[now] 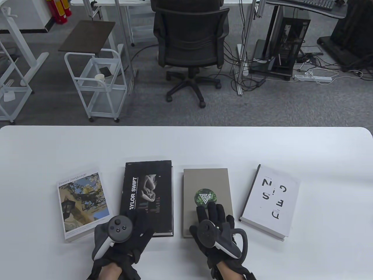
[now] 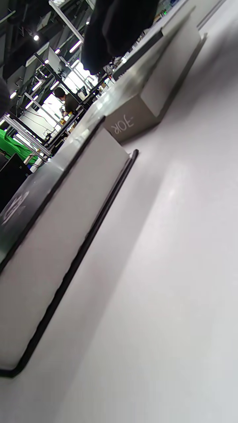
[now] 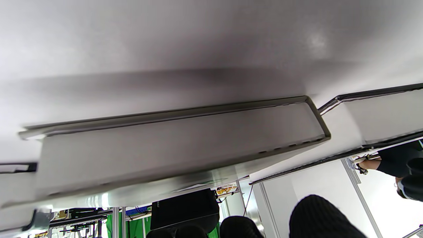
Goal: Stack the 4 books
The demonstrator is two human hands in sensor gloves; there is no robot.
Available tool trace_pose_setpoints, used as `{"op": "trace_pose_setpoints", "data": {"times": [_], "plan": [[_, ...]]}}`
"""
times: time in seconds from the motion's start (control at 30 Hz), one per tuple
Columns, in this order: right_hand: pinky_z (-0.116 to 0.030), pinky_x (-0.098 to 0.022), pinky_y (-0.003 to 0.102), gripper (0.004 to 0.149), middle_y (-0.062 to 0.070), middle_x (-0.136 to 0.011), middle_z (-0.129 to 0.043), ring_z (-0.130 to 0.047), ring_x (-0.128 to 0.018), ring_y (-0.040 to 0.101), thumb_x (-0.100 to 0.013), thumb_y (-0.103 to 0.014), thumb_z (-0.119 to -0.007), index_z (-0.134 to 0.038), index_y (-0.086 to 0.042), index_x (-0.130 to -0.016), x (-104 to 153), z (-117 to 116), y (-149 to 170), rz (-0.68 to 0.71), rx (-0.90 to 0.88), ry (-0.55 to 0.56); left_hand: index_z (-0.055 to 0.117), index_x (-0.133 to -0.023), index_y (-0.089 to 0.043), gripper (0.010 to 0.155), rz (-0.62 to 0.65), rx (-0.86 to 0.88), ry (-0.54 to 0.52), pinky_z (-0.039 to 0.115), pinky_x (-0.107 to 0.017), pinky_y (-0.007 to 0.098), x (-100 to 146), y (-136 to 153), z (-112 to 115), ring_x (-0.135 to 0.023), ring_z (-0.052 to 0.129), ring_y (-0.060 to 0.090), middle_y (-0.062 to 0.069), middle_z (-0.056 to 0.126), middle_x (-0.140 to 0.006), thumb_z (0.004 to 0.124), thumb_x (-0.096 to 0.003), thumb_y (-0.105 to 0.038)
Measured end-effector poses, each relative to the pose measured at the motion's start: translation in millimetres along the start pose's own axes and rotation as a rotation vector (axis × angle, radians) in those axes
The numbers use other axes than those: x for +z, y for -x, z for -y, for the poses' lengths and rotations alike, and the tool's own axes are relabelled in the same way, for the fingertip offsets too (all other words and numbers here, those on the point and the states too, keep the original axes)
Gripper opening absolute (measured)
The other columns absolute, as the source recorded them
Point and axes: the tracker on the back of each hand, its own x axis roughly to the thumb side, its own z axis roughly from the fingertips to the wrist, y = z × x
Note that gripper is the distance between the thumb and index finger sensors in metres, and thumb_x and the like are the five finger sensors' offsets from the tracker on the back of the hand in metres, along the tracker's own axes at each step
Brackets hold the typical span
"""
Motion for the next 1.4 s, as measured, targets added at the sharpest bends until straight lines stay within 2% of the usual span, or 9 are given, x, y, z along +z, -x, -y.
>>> {"op": "trace_pose_setpoints", "data": {"times": [0.23, 0.33, 0.43, 0.8, 1.07, 1.13, 1.2, 1.3, 1.4], "plan": [[-0.041, -0.076, 0.071, 0.07, 0.021, -0.119, -0.028, -0.027, -0.108, 0.046, -0.064, -0.056, -0.059, -0.037, -0.017, -0.117, 1, -1, -7, 0.029, 0.011, 0.005, 0.031, -0.111, -0.031, 0.073, -0.05, -0.147, 0.03, 0.018, -0.075, 0.059, -5, -8, 10, -0.104, 0.02, 0.037, 0.007, 0.018, -0.113, 0.057, -0.0485, -0.06], [-0.04, -0.076, 0.071, 0.07, 0.02, -0.119, -0.028, -0.027, -0.108, 0.046, -0.064, -0.056, -0.059, -0.038, -0.017, -0.117, 2, 0, -10, 0.042, 0.01, 0.012, 0.035, -0.111, -0.028, 0.073, -0.082, -0.165, 0.079, 0.017, -0.075, 0.059, -7, -9, 15, -0.104, 0.016, 0.036, 0.004, 0.014, -0.113, 0.058, -0.0485, -0.059], [-0.041, -0.075, 0.072, 0.069, 0.023, -0.118, -0.03, -0.028, -0.107, 0.049, -0.064, -0.057, -0.059, -0.041, -0.016, -0.117, 2, 1, -12, 0.052, 0.01, 0.017, 0.018, -0.109, -0.034, 0.075, -0.162, -0.178, 0.211, 0.01, -0.075, 0.059, -7, -9, 18, -0.105, 0.001, 0.031, -0.001, 0.0, -0.111, 0.056, -0.0493, -0.059], [-0.055, -0.072, 0.063, 0.067, 0.027, -0.116, -0.041, -0.042, -0.103, 0.053, -0.064, -0.056, -0.06, -0.05, -0.014, -0.115, 6, 6, -22, 0.093, 0.002, 0.069, 0.041, -0.11, -0.023, 0.071, -0.137, -0.176, 0.218, 0.023, -0.076, 0.06, 6, -23, 9, -0.106, 0.022, 0.039, 0.009, 0.021, -0.113, 0.057, -0.0494, -0.057], [-0.061, -0.073, 0.057, 0.064, 0.022, -0.115, -0.05, -0.052, -0.103, 0.047, -0.064, -0.056, -0.06, -0.056, -0.014, -0.113, 9, 10, -30, 0.132, 0.008, 0.099, 0.052, -0.108, -0.019, 0.07, -0.145, -0.239, 0.256, 0.033, -0.076, 0.062, 17, -35, 7, -0.105, 0.036, 0.044, 0.014, 0.034, -0.112, 0.057, -0.0498, -0.056], [-0.068, -0.068, 0.054, 0.062, 0.021, -0.11, -0.064, -0.065, -0.097, 0.045, -0.064, -0.056, -0.06, -0.063, -0.013, -0.109, 11, 13, -32, 0.128, 0.01, 0.127, 0.052, -0.108, -0.019, 0.07, -0.146, -0.229, 0.257, 0.033, -0.076, 0.062, 17, -34, 7, -0.105, 0.036, 0.044, 0.014, 0.033, -0.112, 0.057, -0.0497, -0.057], [-0.079, -0.057, 0.047, 0.059, 0.02, -0.097, -0.082, -0.085, -0.081, 0.042, -0.064, -0.056, -0.061, -0.075, -0.012, -0.101, 14, 18, -35, 0.122, 0.015, 0.172, 0.054, -0.108, -0.02, 0.07, -0.126, -0.188, 0.246, 0.034, -0.077, 0.061, 17, -29, 2, -0.105, 0.037, 0.042, 0.012, 0.035, -0.113, 0.056, -0.0496, -0.058], [-0.087, -0.037, 0.037, 0.058, 0.014, -0.077, -0.098, -0.101, -0.053, 0.032, -0.063, -0.057, -0.061, -0.084, -0.012, -0.093, 18, 24, -40, 0.134, 0.009, 0.217, 0.052, -0.109, -0.02, 0.072, -0.128, -0.062, 0.157, 0.041, -0.076, 0.061, 19, -14, -17, -0.103, 0.048, 0.041, 0.012, 0.045, -0.112, 0.056, -0.0494, -0.06], [-0.089, -0.023, 0.03, 0.058, 0.004, -0.056, -0.106, -0.104, -0.034, 0.024, -0.063, -0.057, -0.061, -0.09, -0.011, -0.084, 20, 24, -47, 0.183, -0.036, 0.183, 0.06, -0.106, -0.016, 0.072, -0.199, 0.005, -0.005, 0.054, -0.069, 0.062, 28, 6, -44, -0.093, 0.068, 0.043, 0.017, 0.062, -0.105, 0.058, -0.0488, -0.061]]}}
